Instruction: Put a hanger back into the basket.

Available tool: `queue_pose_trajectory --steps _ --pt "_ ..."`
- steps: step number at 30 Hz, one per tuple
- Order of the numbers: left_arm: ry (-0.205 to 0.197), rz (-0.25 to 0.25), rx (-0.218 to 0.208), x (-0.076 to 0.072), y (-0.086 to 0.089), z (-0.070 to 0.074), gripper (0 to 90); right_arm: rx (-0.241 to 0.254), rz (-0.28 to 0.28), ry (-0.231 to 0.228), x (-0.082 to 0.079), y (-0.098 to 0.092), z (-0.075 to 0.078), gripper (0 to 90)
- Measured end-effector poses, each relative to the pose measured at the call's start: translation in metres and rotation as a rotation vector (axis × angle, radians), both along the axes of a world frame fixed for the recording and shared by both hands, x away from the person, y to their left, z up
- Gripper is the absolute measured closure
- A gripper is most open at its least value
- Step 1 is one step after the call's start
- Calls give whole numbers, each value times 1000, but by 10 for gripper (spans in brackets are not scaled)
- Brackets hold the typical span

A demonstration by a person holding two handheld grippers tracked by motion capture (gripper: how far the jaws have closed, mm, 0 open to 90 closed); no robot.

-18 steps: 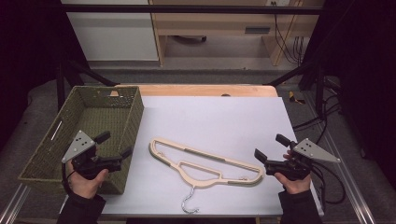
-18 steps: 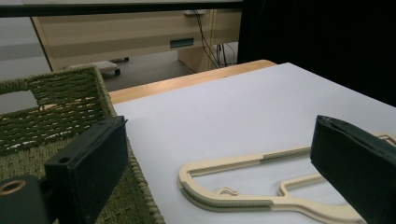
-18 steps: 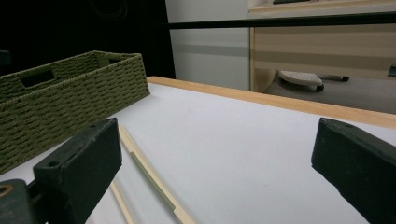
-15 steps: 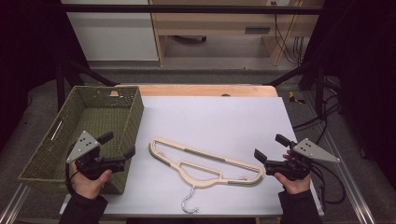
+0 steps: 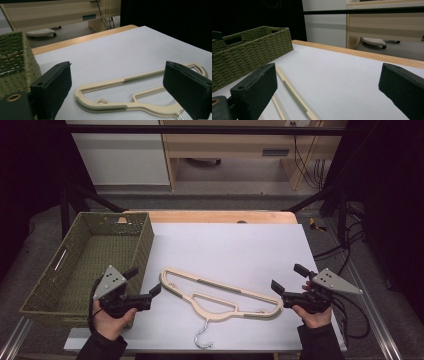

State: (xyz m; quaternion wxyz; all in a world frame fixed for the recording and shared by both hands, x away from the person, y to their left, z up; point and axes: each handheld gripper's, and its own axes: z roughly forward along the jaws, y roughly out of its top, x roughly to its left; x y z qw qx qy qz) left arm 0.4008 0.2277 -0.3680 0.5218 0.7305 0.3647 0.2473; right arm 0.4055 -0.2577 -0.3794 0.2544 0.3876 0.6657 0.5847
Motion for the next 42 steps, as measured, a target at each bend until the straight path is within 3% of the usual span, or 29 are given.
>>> queue_pose_trajectory --steps 10,23,30,35,36,42 --pt "37 -36 47 -2 -29 -15 97 -7 7 5 1 3 -2 26" --pt "129 -77 135 -10 -76 -45 145 -15 9 14 2 5 -3 28" --pt "174 -96 170 -13 -92 -59 170 -12 11 16 2 6 -3 29" --pt "223 -106 212 -16 -106 -73 223 -19 14 19 2 7 -5 29" --pt "243 -111 238 -18 -112 -79 234 -19 16 21 3 8 -5 29" --pt "278 -117 248 -21 -121 -89 344 -17 16 18 2 8 -5 28"
